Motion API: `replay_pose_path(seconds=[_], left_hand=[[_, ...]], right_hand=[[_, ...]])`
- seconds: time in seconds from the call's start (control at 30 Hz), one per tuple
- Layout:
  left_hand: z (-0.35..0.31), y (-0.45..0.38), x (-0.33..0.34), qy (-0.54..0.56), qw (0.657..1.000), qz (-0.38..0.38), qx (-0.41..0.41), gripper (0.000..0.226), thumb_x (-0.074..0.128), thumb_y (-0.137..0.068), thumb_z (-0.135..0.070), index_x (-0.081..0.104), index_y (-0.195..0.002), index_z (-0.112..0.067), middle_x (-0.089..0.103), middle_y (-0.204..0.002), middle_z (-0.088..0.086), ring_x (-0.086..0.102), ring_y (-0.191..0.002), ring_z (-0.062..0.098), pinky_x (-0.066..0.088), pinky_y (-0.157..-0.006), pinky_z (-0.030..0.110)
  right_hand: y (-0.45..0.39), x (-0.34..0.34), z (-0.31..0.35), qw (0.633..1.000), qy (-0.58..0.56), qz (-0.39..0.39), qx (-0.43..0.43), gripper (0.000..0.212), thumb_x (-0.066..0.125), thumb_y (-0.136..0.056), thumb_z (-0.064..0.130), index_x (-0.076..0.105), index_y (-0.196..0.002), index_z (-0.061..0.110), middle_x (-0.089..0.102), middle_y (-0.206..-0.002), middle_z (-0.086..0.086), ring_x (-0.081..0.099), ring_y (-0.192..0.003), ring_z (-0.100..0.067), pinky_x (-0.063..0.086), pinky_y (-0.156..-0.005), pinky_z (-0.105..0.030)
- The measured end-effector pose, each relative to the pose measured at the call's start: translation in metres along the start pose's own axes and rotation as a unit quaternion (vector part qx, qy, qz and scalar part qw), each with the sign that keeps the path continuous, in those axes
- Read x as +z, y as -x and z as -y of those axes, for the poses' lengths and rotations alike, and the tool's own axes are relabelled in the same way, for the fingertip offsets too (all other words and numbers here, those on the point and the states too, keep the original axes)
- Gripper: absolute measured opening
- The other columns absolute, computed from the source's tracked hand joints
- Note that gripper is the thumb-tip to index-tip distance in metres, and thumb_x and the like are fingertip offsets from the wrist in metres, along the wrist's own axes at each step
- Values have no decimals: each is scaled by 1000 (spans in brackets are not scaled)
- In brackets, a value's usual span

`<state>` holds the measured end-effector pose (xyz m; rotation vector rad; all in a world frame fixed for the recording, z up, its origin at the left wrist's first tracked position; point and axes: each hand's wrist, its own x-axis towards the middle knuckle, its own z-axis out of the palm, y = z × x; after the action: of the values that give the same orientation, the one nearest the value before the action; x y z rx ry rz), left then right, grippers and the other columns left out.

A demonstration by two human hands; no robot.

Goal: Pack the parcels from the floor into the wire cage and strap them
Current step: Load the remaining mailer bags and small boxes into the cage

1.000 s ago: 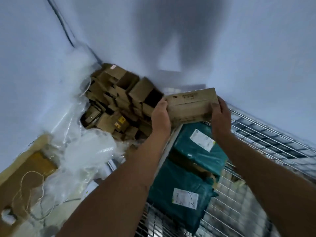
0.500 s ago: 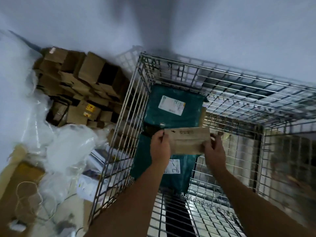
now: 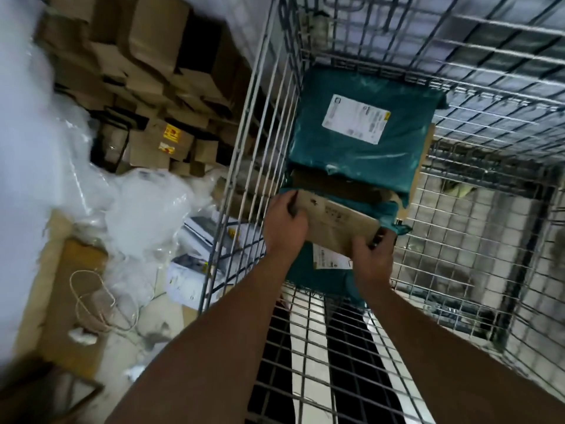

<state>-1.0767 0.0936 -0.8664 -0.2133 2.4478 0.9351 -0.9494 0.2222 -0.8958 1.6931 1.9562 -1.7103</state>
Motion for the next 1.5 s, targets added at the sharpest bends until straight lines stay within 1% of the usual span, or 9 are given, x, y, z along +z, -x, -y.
replay_pose_path(seconds=[0.23,0.33,0.53,0.8,0.93,1.1,1.23,1.37,1.5], left_hand=[[-3,24,-3,-118,981,-55,141,43,60,-96,-14,59,-138,-9,50,-146,9,46,-137,30,47,-108,37],[-2,25,4,-149,980,14,134,51,55,-98,-20,52,-147,-9,44,-156,5,36,-147,27,47,-112,44],[-10,17,11,-148,977,93,119,76,51,-97,-23,19,-164,-12,8,-173,0,-3,-161,25,27,-127,48],[-21,18,2,-178,974,51,130,72,51,-96,-25,25,-163,-15,21,-172,2,8,-161,23,12,-131,50],[-51,18,-17,-151,975,37,159,64,45,-103,-36,31,-162,-14,26,-171,2,12,-161,24,13,-131,45],[-133,3,-77,-51,969,14,241,62,36,-107,-49,39,-160,-17,36,-167,-1,27,-156,20,26,-127,40],[-184,-8,-152,24,948,-68,311,62,37,-105,-53,48,-154,-17,50,-158,3,42,-147,20,36,-120,37],[-171,-26,-229,146,951,-157,222,68,24,-102,-60,56,-146,-19,60,-147,4,52,-138,21,40,-109,34],[-74,-44,-273,284,940,-183,51,60,16,-103,-57,66,-116,-27,68,-114,-1,63,-108,16,37,-91,33]], right_hand=[[-9,31,47,999,-11,-18,-45,32,63,-89,32,54,-119,29,69,-104,8,67,-91,-10,52,-72,-27],[-27,41,62,999,19,-27,-36,33,62,-88,26,50,-119,24,68,-107,0,64,-91,-22,44,-75,-30],[-32,29,53,998,46,21,-29,44,65,-95,43,53,-132,23,65,-113,7,61,-102,-18,41,-88,-27],[-21,32,66,1000,22,-21,3,45,47,-98,60,57,-132,32,58,-115,6,56,-102,-20,39,-80,-28],[-9,24,96,992,69,-100,-38,42,39,-96,59,56,-117,27,67,-112,-4,63,-99,-29,48,-84,-41],[5,24,199,980,76,-146,-113,47,35,-102,52,55,-127,19,67,-122,-12,63,-108,-33,50,-93,-47],[30,49,298,959,93,-119,-238,40,42,-104,48,59,-122,17,69,-118,-10,64,-105,-30,45,-85,-35],[75,107,354,903,152,-95,-389,45,35,-103,47,58,-131,20,68,-126,-4,63,-115,-26,48,-95,-38],[112,186,342,857,201,49,-472,51,35,-103,47,53,-141,17,65,-134,-7,60,-121,-23,45,-94,-31]])
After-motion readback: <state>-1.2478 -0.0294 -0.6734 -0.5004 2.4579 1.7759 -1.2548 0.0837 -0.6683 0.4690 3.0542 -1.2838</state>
